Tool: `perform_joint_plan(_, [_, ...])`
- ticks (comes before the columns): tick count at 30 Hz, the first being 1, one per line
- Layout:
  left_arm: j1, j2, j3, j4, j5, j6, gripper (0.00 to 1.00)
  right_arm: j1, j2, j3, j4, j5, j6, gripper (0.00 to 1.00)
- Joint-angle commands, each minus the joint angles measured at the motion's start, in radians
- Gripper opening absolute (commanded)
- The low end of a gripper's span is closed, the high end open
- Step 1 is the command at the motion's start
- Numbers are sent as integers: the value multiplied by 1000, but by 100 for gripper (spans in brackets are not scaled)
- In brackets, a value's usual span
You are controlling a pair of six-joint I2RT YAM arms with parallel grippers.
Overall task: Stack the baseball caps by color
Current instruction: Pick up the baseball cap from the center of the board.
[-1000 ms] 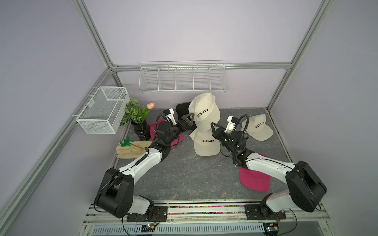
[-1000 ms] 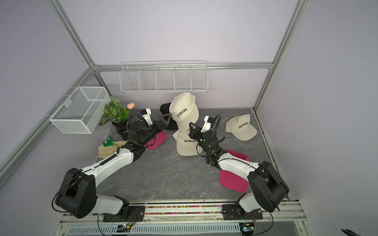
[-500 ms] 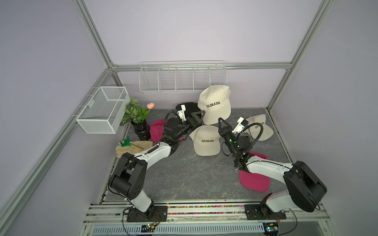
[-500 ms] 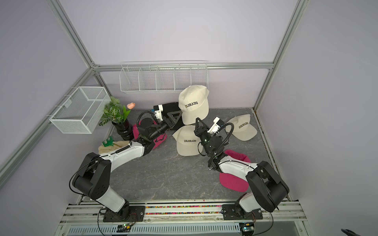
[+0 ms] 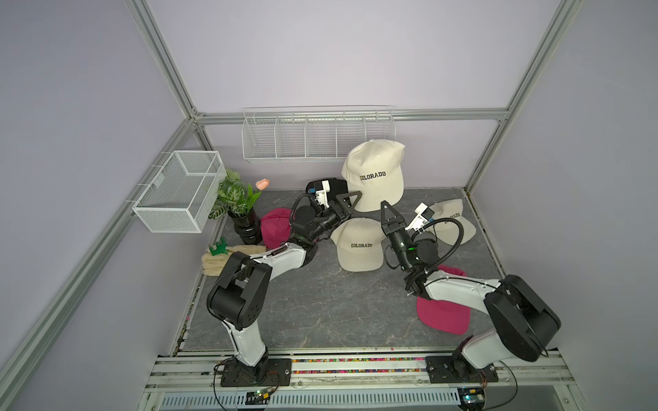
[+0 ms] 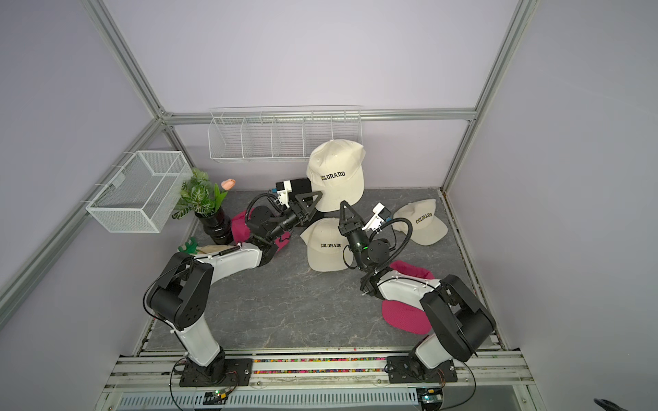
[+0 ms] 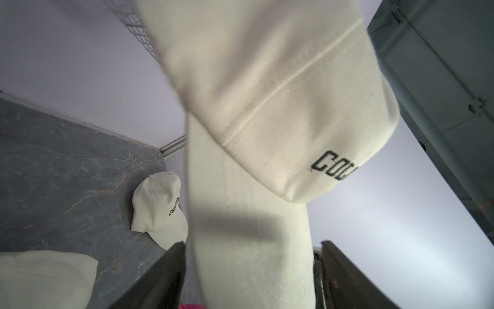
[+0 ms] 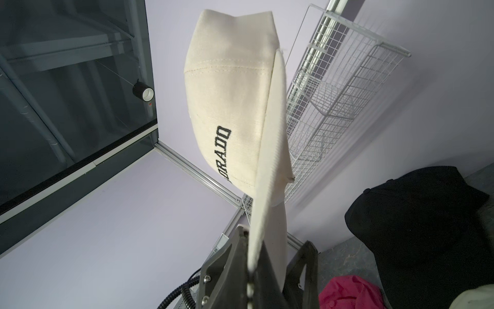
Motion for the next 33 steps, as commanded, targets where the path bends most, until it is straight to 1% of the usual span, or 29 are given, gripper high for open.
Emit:
perform_joint_plan(1, [-8,-1,36,127,60,-38,61,4,6,19,43,-42,26,7])
perform_joint_plan(2, [-8,-6,36,119,63,-31,52,3,6,19,32,-49,25,8])
perform_joint_plan(3, [-8,-12,34,107,63,-21,42,3,5,20,18,-61,22,11])
perform_joint_plan(4, [-8,-18,30,95,63,-9,29,1,4,20,4,-73,14,17])
perform_joint_plan(6, [-8,-37,24,41,60,36,8,-2,-3,21,-33,-97,-27,39])
perform_joint_plan(7, [-7,-53,22,-15,58,78,0,-4,-9,18,-59,-109,-55,51])
perform_joint_plan(8, [-5,-72,20,-73,57,121,0,-9,-17,10,-81,-118,-84,62])
perform_joint_plan(9, [-2,-97,21,-152,54,198,0,-17,-27,0,-106,-124,-120,71])
perform_joint_plan(11, [5,-156,30,-333,37,361,0,-52,-56,-5,-184,-177,-185,84])
perform_joint_plan(12, [7,-196,40,-458,21,482,0,-81,-79,-1,-251,-232,-214,93])
perform_joint_plan(13, [9,-233,56,-587,-11,601,0,-106,-110,6,-330,-278,-249,99])
perform_joint_plan(14, [8,-257,72,-691,-40,691,0,-124,-141,12,-407,-305,-288,96])
perform_joint_plan(15, [9,-287,90,-795,-74,803,0,-140,-178,22,-499,-330,-349,89])
perform_joint_plan(17, [11,-327,114,-950,-161,950,0,-162,-248,44,-665,-357,-486,89])
perform_joint_plan(19, [23,-360,125,-1039,-204,1098,0,-175,-311,81,-839,-350,-633,89])
perform_joint_plan(22, [51,-393,148,-1151,-149,1254,0,-209,-377,131,-1014,-384,-805,89])
perform_joint_plan(24, [70,-413,153,-1196,-77,1329,0,-233,-408,155,-1085,-460,-909,89])
perform_joint_plan(26, [87,-429,161,-1241,5,1387,0,-251,-434,176,-1140,-505,-987,89])
perform_joint_plan(28, [94,-436,186,-1327,69,1443,0,-284,-455,191,-1185,-558,-1020,89])
perform_joint_plan(29, [97,-436,197,-1365,95,1465,0,-308,-461,225,-1199,-592,-1022,89])
perform_joint_plan(33, [102,-429,245,-1524,181,1543,0,-429,-465,261,-1233,-828,-1021,89])
